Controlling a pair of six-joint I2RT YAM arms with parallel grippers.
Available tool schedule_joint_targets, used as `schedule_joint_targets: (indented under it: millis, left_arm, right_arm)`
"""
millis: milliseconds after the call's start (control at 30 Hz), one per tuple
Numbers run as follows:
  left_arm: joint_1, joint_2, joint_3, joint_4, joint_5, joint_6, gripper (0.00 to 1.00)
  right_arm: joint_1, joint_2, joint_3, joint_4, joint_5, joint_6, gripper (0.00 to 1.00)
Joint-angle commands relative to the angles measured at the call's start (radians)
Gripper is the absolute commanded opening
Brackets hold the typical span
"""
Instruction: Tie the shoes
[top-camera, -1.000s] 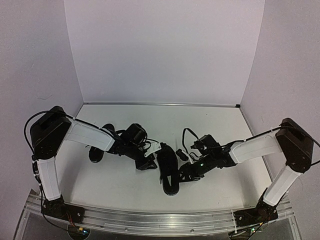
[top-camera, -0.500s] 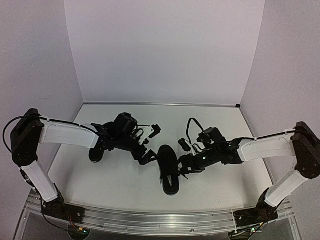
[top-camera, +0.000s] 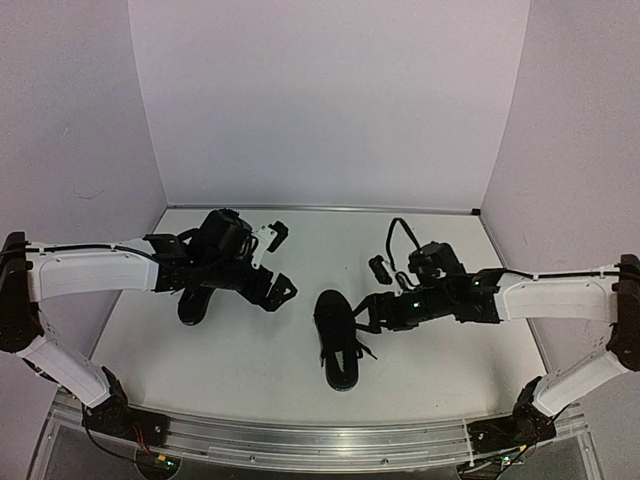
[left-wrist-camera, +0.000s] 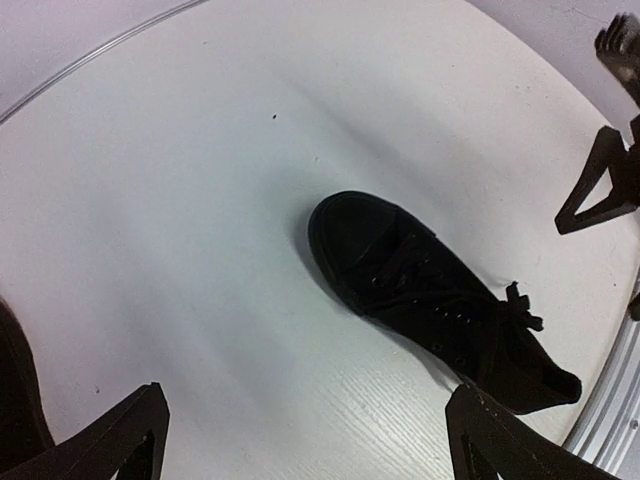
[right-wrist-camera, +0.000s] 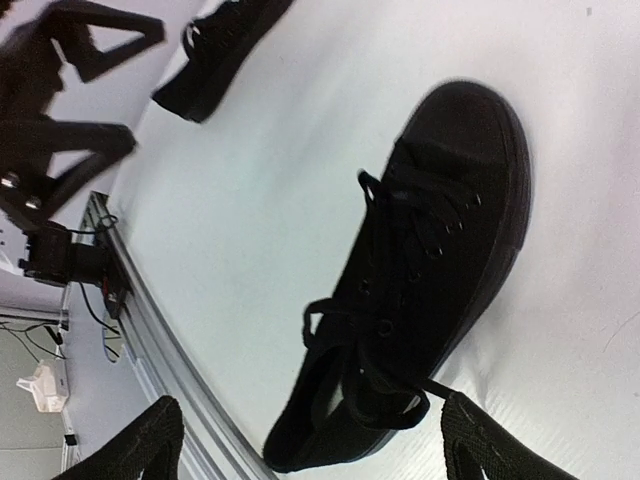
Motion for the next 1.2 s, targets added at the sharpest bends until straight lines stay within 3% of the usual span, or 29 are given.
schedule_joint_targets:
  millis: [0, 167, 267, 433, 600, 833, 1167]
  left_arm:
    - [-0.003, -0.071, -0.026, -0.055, -0.097, -0.136, 1.00]
    - [-0.003, -0.159, -0.072, -0.042, -0.125, -0.181, 0.99]
    - [-0.003, -0.185, -0.082, -0.046, -0.144, -0.188, 0.99]
    - [-0.004, -0.214, -0.093, -0.045, -0.173, -0.189, 1.00]
    - [-0.004, -0.251, -0.090, -0.055, -0.186, -0.191, 1.00]
    - [-0.004, -0.329, -0.088, -0.062, -0.233, -0.223, 1.00]
    - [-0.004, -0.406, -0.074, -0.089, -0.357, -0.280, 1.00]
  right_arm:
    - [0.050, 0.133, 0.053, -0.046, 0.056, 0.004, 0.84]
    - [0.059, 0.261, 0.102, -0.060, 0.090, -0.011, 0.82]
    - [0.061, 0.315, 0.131, -0.058, 0.086, -0.019, 0.74]
    - [0.062, 0.392, 0.194, -0.056, 0.088, -0.028, 0.46]
    - [0.063, 0.419, 0.255, -0.040, 0.087, -0.007, 0.00]
    - [0.075, 0.447, 0.388, 0.069, 0.101, 0.076, 0.00]
    - [0.118, 0.815, 0.822, 0.130, 0.185, 0.269, 0.00]
